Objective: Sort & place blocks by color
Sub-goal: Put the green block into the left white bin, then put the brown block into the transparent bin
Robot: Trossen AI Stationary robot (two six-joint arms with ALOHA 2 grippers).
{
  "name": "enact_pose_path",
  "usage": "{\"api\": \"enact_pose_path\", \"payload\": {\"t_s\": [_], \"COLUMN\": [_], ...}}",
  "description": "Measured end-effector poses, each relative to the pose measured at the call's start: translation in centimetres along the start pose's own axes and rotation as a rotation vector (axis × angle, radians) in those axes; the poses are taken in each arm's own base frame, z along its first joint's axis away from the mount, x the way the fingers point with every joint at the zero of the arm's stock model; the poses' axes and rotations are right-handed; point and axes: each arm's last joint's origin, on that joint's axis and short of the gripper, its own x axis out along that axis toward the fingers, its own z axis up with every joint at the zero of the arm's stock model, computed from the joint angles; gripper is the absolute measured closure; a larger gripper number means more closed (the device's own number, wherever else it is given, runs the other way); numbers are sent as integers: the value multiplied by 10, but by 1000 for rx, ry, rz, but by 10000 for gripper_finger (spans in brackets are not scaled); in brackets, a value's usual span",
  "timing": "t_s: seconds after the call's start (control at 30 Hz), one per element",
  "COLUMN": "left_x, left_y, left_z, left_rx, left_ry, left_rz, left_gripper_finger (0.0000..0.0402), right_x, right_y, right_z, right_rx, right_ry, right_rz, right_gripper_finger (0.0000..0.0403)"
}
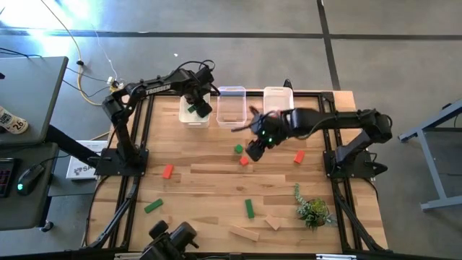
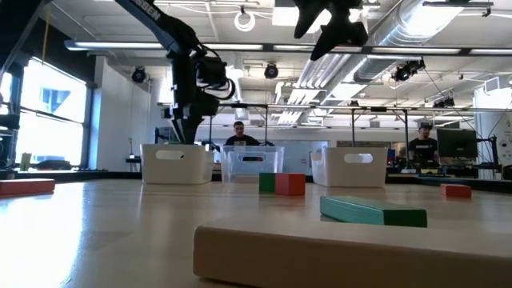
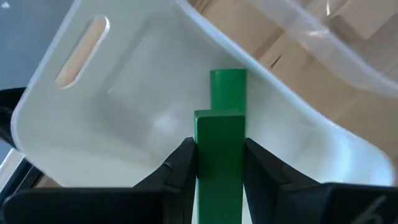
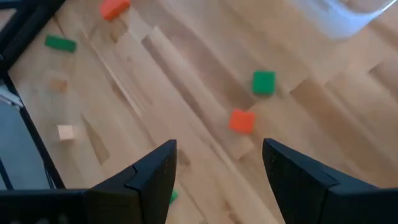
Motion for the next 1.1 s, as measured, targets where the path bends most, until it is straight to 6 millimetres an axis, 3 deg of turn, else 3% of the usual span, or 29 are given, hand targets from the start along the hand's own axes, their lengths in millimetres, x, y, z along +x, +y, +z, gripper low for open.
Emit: {"api": "enact_pose_path", "payload": {"t_s": [0.3, 0.6, 0.83, 1.1], "left_x": [15, 15, 15, 15], "left_y": [-2, -1, -2, -2], "left_z": [5, 7, 7, 7], "left_rx": [9, 31, 33, 26], "left_ry": [10, -4, -10, -10], "left_rz": [5, 22, 22, 24], "left_gripper_finger": [315, 257, 220, 206], "right_x": [35, 66, 73, 70], "right_y": [33, 61, 80, 94], "right_z": [-29, -62, -93, -114], "right_rx": [27, 74, 114, 170], "right_ry": [101, 219, 315, 328], "right_rz": [-14, -11, -7, 3], "right_gripper_finger": [178, 178, 178, 178]}}
